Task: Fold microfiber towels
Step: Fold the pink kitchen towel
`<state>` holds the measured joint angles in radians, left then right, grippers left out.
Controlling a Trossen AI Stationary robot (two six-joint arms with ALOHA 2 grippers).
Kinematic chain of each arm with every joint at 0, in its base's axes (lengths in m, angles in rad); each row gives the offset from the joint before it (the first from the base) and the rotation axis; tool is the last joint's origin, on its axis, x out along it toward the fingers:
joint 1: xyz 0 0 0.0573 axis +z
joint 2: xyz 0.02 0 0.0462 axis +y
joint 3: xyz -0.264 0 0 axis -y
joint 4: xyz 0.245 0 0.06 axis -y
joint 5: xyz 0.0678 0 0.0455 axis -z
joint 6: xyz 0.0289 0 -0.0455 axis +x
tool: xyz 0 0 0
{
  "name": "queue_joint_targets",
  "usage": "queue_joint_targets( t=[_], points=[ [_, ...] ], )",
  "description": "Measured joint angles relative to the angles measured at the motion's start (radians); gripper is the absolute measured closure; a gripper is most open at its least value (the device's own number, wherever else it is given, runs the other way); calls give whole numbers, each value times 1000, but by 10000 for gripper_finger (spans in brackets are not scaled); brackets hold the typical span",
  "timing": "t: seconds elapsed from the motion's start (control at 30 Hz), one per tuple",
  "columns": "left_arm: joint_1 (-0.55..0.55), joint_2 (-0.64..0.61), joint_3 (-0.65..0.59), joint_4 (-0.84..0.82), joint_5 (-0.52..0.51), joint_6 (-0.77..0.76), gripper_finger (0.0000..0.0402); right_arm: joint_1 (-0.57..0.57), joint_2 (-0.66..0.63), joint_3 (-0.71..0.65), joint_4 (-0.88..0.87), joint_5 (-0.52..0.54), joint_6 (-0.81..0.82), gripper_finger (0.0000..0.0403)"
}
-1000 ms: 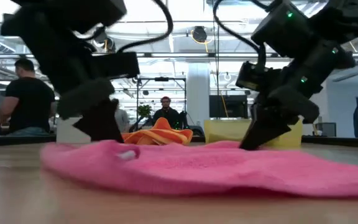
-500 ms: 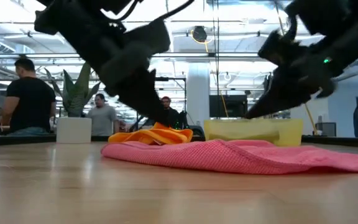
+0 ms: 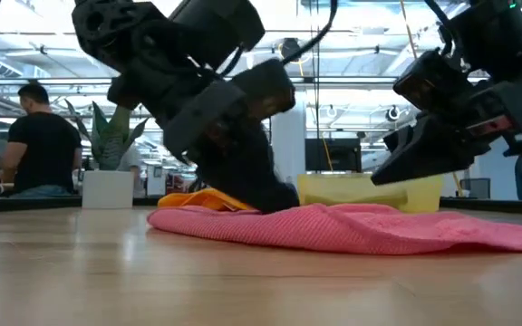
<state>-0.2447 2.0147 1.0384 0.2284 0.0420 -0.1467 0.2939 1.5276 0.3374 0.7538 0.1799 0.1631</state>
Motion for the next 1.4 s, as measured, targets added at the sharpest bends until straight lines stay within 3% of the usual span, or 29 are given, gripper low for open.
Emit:
queue_joint_targets(
  t=[0.17,0.33,0.43,0.67,0.8,0.97,1.03,1.23,1.4],
  points=[
    [-64,-115,-1,-136,2,0,392,0,1,-5,-5,0,0,403],
    [-160,-192,-3,-275,-122,-6,368,0,0,-5,-26,1,1,403],
    [-214,-192,-2,-312,-214,-14,367,0,0,-5,-21,1,6,403],
    [-326,-182,-3,-388,-224,-226,392,0,0,-5,-21,1,7,403],
    [-395,-182,-3,-380,-306,-206,394,0,0,-5,-17,1,-3,403],
    [-406,-182,-3,-380,-461,-218,352,0,0,-5,-19,62,-56,396],
    [-397,-182,-3,-381,-466,-231,324,0,0,-5,-28,82,-76,384],
    [-381,-182,-3,-380,-324,-234,229,28,-21,-5,-33,54,-155,314],
    [-395,-182,-3,-403,-231,-303,181,85,-64,-5,-54,54,-213,258]
  ],
)
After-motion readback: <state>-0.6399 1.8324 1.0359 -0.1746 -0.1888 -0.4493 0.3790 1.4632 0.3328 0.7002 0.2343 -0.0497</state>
